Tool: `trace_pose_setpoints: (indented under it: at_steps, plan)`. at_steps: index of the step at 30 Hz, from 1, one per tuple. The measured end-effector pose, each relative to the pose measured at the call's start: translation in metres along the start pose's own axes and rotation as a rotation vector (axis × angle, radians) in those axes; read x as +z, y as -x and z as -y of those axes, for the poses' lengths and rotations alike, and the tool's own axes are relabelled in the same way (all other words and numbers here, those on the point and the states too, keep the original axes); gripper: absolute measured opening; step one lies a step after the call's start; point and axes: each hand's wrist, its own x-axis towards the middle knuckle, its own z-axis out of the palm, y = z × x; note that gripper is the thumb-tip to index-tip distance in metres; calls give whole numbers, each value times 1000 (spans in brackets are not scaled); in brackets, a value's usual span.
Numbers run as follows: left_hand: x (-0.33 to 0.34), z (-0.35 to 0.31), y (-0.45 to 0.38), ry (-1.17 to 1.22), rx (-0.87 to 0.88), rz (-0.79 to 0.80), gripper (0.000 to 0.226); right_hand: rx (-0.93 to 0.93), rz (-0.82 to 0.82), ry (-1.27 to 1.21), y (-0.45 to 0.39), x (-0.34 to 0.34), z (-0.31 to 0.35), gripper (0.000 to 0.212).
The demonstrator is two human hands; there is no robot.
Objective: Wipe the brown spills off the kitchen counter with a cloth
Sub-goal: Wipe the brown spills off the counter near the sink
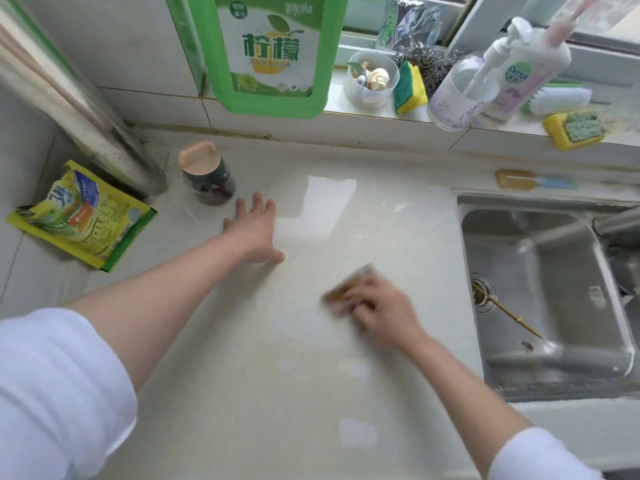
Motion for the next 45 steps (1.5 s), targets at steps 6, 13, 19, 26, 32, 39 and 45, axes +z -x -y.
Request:
trace_pose_setpoints:
  at_steps: [6, 13, 19, 26, 32, 39, 45]
  plan:
    - [0, 1, -1, 6, 1, 5, 120, 369, -225, -90, -10, 25, 30, 37]
    - [15, -2, 39, 16, 19, -116, 90, 217, 81, -75, 40, -11, 1, 26]
    - [80, -2, 96, 9, -39, -168, 68, 357, -153, -69, 45, 21, 24, 32]
    - [73, -6, 91, 41, -63, -123, 69, 309, -87, -143, 74, -4, -13, 25]
    - [74, -6, 93, 60, -60, -138, 68, 252, -50, -60, 97, 34, 32, 37]
    - [75, -10, 126, 19, -54, -117, 78, 332, -35, -48, 120, -26, -38, 32]
    - [117, -28, 149, 7, -121, -9, 99, 109, 124, -7, 152, 34, 31, 21]
